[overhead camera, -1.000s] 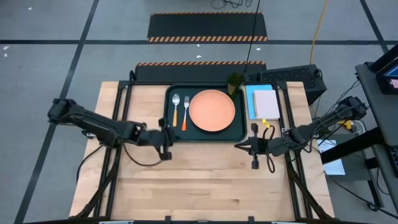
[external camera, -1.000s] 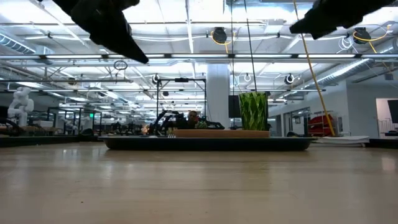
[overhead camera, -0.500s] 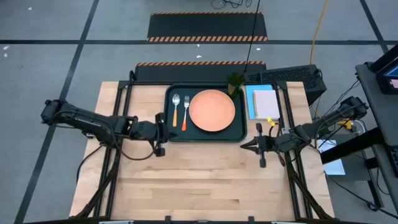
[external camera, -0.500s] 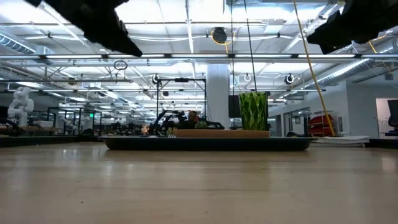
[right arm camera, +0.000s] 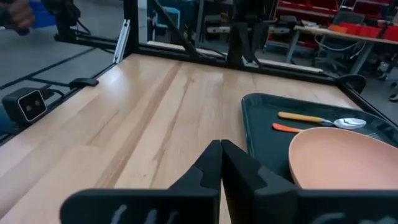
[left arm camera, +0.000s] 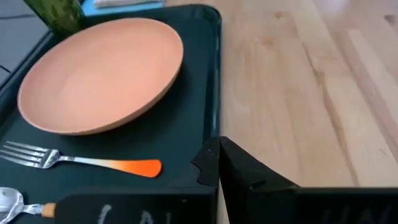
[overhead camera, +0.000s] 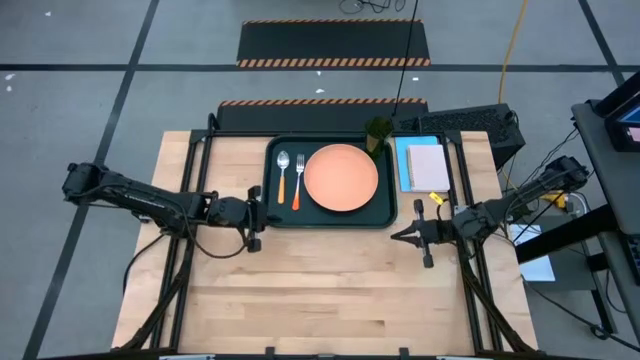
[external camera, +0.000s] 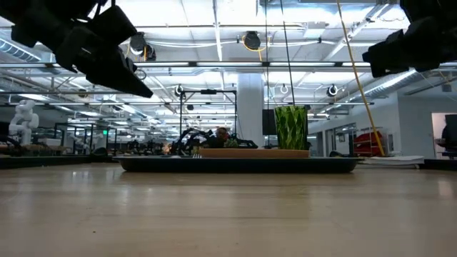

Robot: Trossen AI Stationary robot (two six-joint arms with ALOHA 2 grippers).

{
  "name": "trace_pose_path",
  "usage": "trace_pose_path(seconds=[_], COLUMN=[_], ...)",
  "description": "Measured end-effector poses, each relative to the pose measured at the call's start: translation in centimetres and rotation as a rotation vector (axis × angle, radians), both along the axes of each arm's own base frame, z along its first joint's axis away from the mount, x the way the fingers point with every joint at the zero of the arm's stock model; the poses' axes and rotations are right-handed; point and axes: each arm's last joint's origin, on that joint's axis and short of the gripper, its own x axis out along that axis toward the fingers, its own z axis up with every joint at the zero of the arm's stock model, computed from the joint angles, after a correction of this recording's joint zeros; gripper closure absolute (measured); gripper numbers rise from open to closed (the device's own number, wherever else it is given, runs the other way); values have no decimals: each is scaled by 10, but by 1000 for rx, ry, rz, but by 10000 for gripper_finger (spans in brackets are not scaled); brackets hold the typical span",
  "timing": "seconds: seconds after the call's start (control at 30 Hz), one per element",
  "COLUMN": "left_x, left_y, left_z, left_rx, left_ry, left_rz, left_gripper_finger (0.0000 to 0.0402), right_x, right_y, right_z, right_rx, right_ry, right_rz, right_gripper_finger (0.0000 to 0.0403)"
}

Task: Pick and place plate/cup/fork/spoon on tray
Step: Return to Home Position

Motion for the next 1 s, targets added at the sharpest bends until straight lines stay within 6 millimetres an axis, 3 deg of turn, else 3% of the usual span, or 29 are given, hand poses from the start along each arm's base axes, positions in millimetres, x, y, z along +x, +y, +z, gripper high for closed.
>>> trace_pose_path(seconds=[0.5,0.63,1.0], left_x=[-43,-54,-63], left_y=[16,17,18], left_z=[-29,-39,-43], left_rx=[-51,-57,-63], left_ry=[-230,-264,-309], left_rz=[-50,-45,-39], left_gripper_finger=[392,393,397], right_x=[-14,-15,-16], right_y=[-4,-4,-6], right_z=[-14,-4,-3], right_rx=[50,82,78], right_ry=[-84,-204,-213], right_rz=[118,120,129], right_gripper_finger=[403,403,403])
